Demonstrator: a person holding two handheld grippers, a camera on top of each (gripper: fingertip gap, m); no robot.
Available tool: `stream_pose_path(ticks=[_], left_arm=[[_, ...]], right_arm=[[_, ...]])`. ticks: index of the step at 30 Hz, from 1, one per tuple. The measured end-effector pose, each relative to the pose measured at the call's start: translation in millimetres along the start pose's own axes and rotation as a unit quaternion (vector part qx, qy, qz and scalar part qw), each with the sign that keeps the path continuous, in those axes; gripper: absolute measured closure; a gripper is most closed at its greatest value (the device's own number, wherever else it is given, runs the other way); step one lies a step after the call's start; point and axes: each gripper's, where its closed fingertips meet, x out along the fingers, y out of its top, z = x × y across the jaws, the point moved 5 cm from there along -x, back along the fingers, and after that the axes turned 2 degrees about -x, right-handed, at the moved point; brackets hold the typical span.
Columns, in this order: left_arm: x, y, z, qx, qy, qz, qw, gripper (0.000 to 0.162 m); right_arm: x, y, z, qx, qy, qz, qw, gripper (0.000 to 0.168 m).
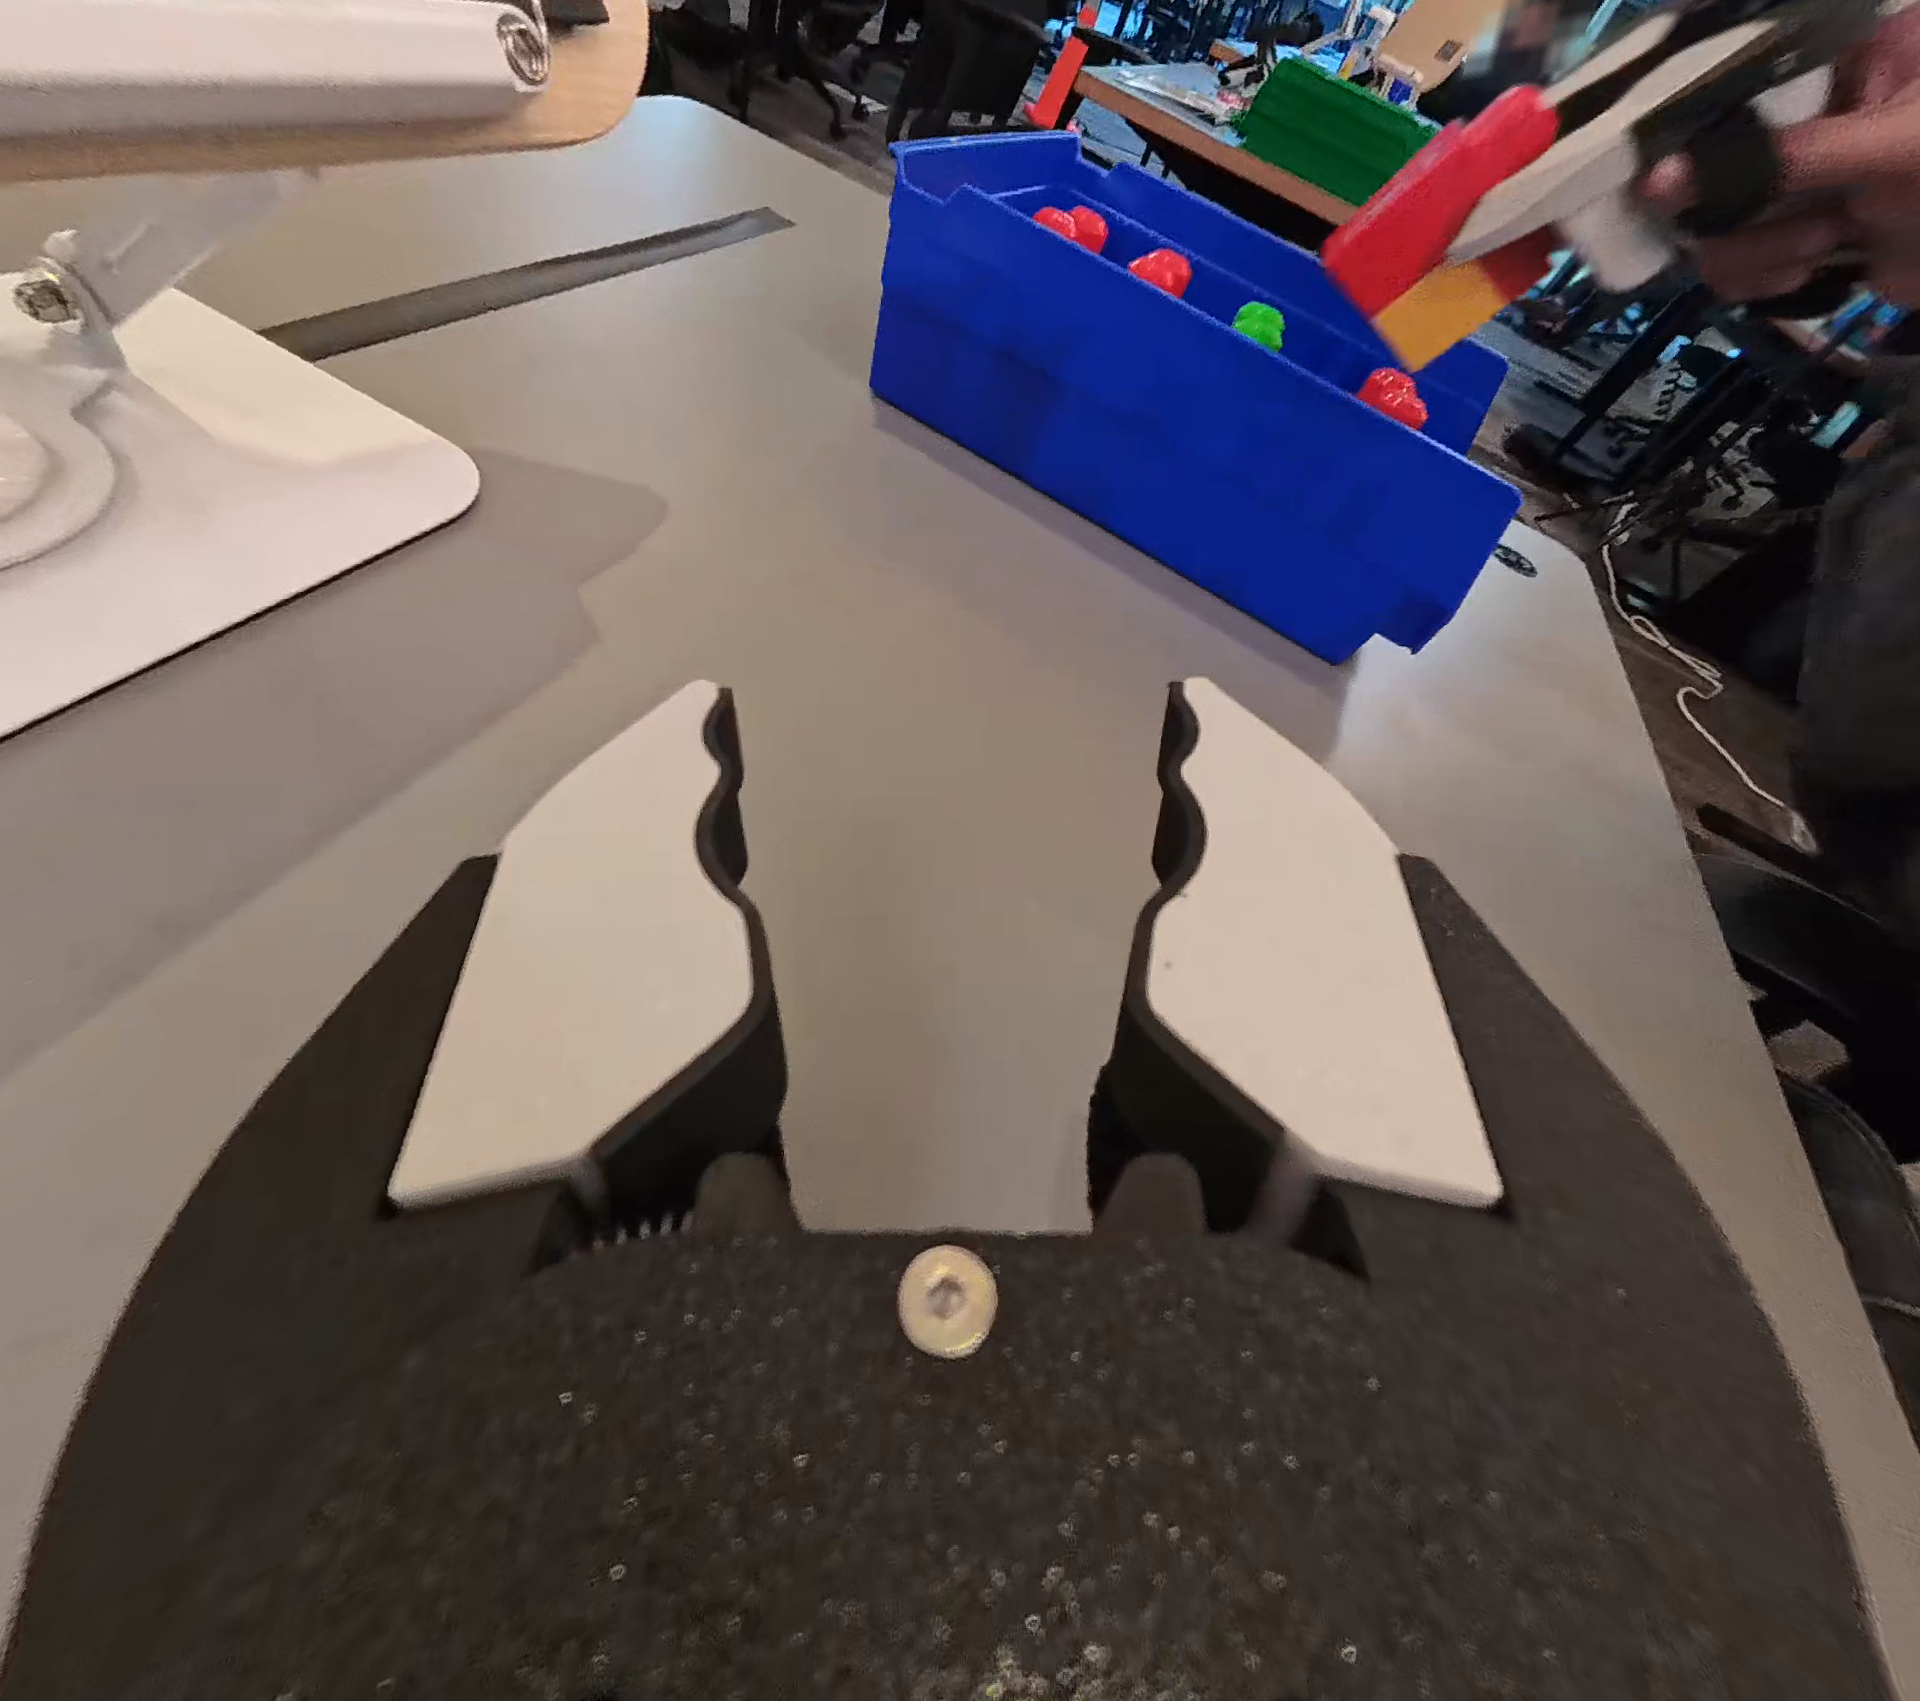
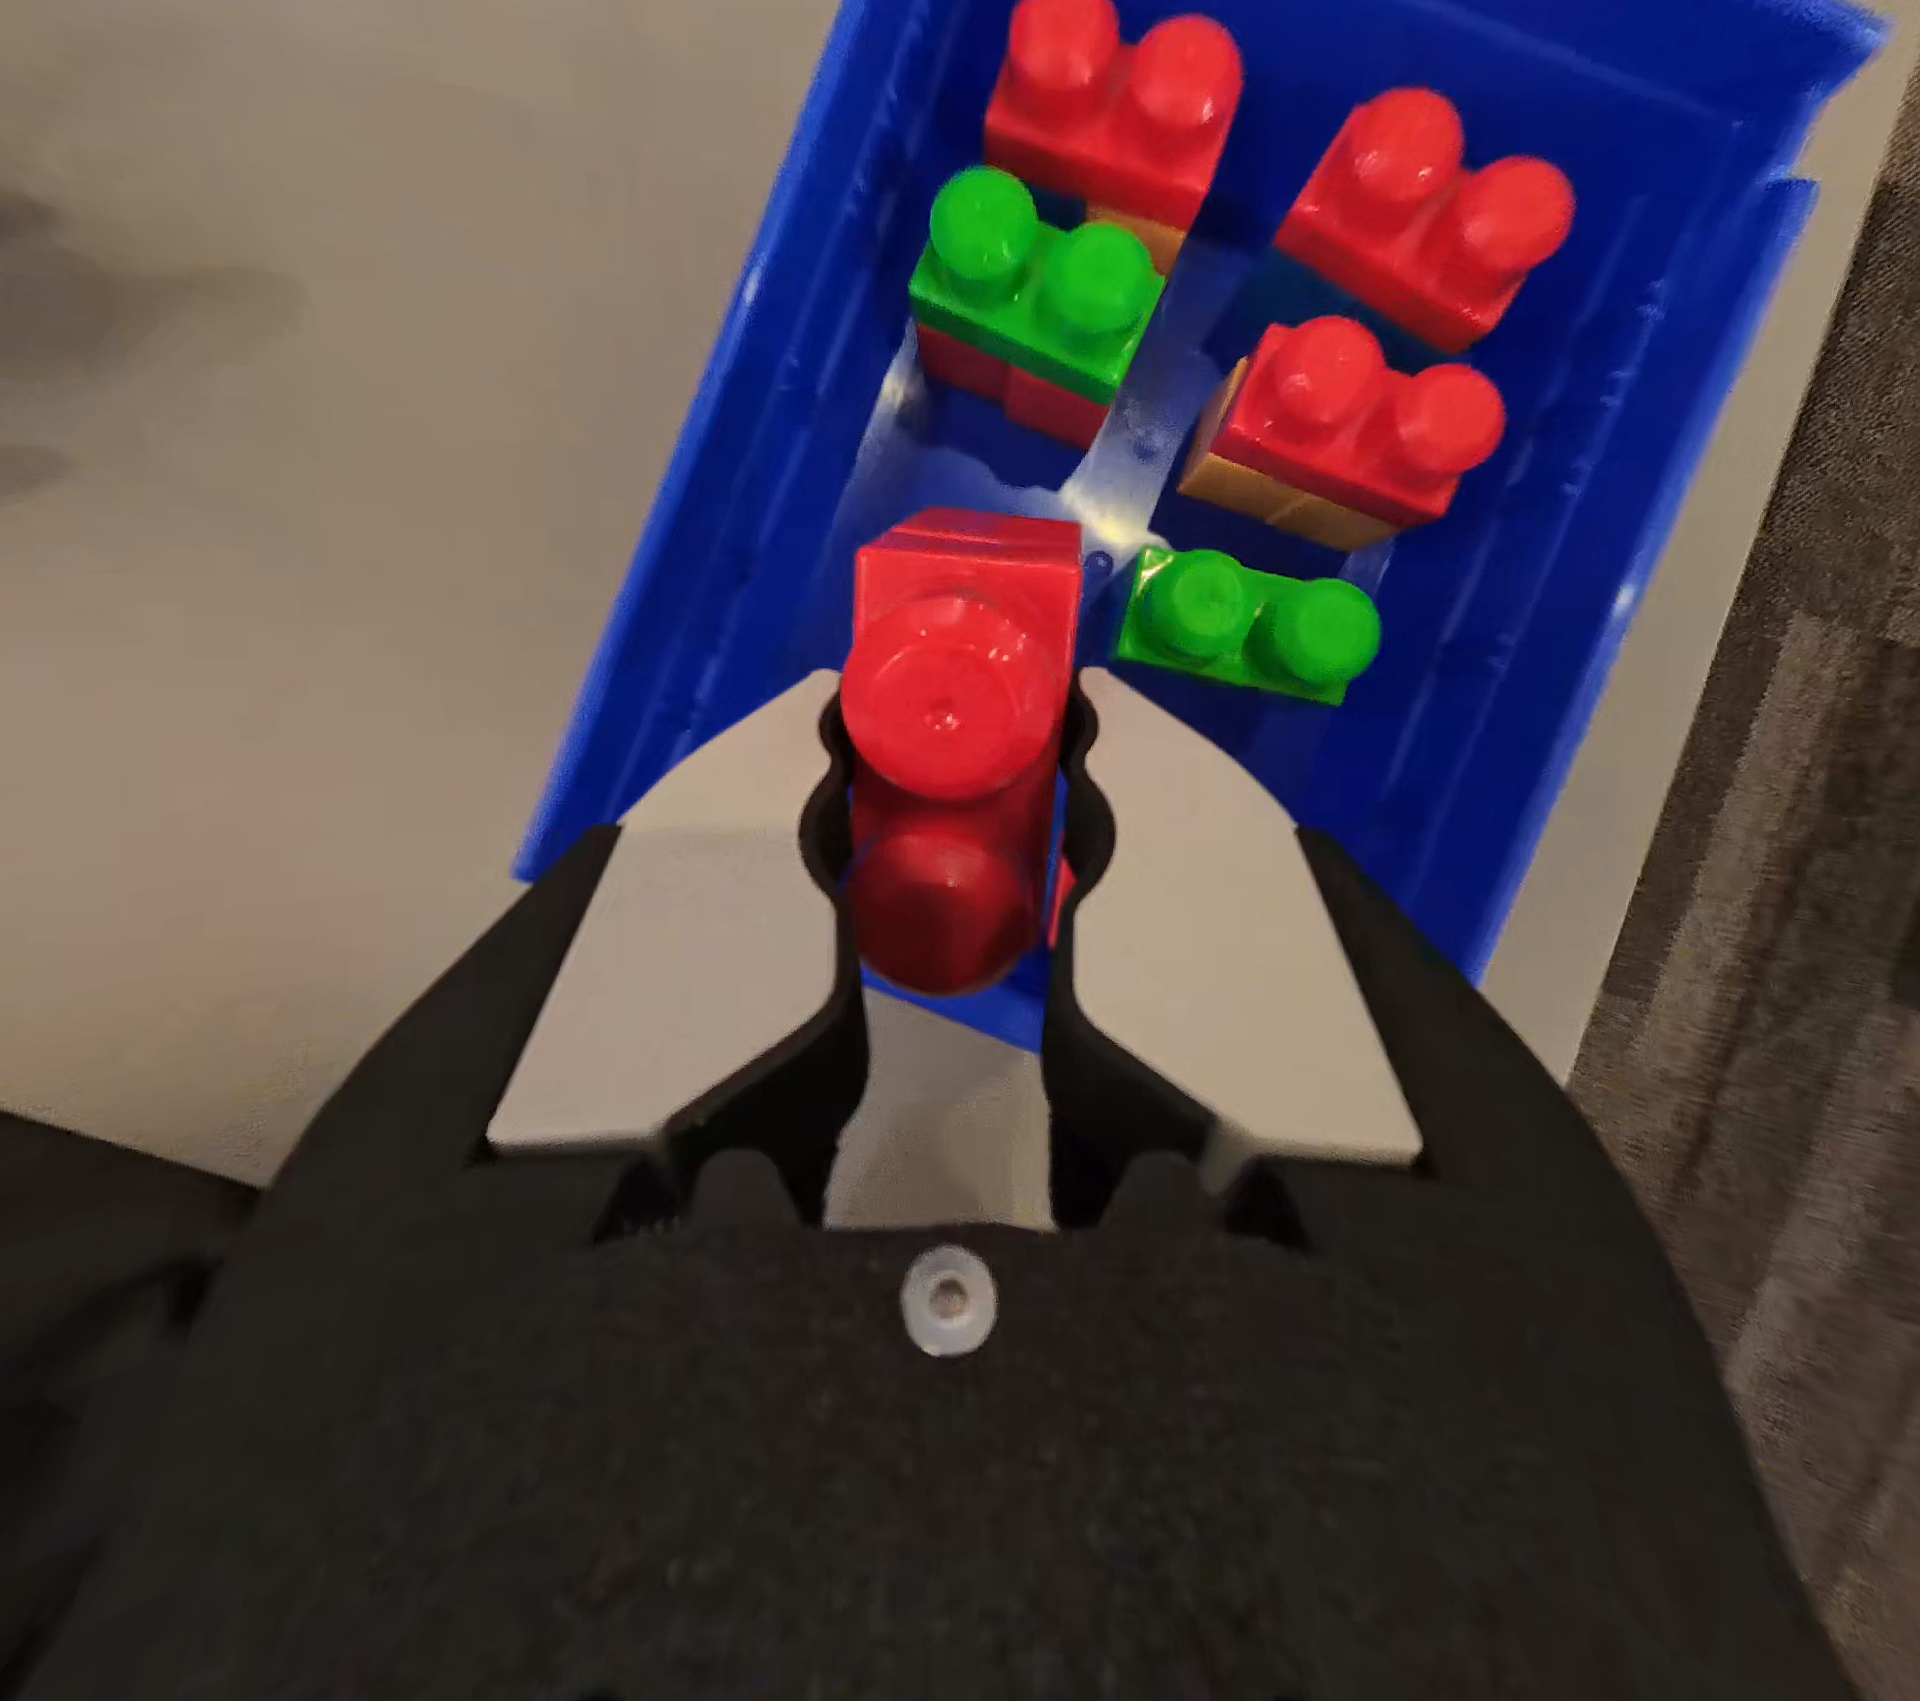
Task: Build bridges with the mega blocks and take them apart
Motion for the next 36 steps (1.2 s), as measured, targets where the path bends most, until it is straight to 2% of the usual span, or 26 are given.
stream_pose_path(ticks=[6,11,14,16,19,24,26,27,28,32,34,36], left_arm=[[-3,1,0,0.001,0.0,0.002,1.0,0.085],[0,-2,1,0.002,-0.004,-0.008,1.0,0.085],[3,-4,2,0.011,-0.005,-0.018,1.0,0.085],[4,-6,3,0.017,-0.005,-0.023,1.0,0.085],[6,-8,4,0.019,-0.007,-0.029,0.999,0.085],[7,-9,4,0.014,-0.014,-0.031,0.999,0.085],[7,-10,3,0.012,-0.016,-0.032,0.999,0.085],[6,-10,3,0.01,-0.016,-0.032,0.999,0.085],[6,-10,2,0.009,-0.017,-0.031,0.999,0.085],[5,-8,2,0.001,-0.023,-0.025,0.999,0.085],[4,-8,2,0.0,-0.024,-0.025,0.999,0.085],[4,-7,3,0.003,-0.023,-0.024,0.999,0.085]], right_arm=[[62,7,5,-0.14,0.051,-0.123,0.981,0.131],[94,13,5,-0.344,0.089,-0.16,0.921,0.13],[107,14,5,-0.421,0.104,-0.175,0.884,0.131],[114,10,4,-0.454,0.126,-0.196,0.86,0.13],[118,10,-3,-0.497,0.157,-0.186,0.833,0.131],[123,14,-6,-0.537,0.158,-0.187,0.808,0.13],[124,12,-4,-0.551,0.14,-0.199,0.798,0.118],[122,11,-3,-0.552,0.125,-0.21,0.798,0.105],[119,10,-4,-0.552,0.117,-0.222,0.795,0.098],[85,20,-8,-0.57,0.074,-0.199,0.794,0.088],[51,36,-8,-0.573,0.031,-0.139,0.807,0.091],[7,56,-10,-0.551,-0.018,-0.047,0.833,0.093]])
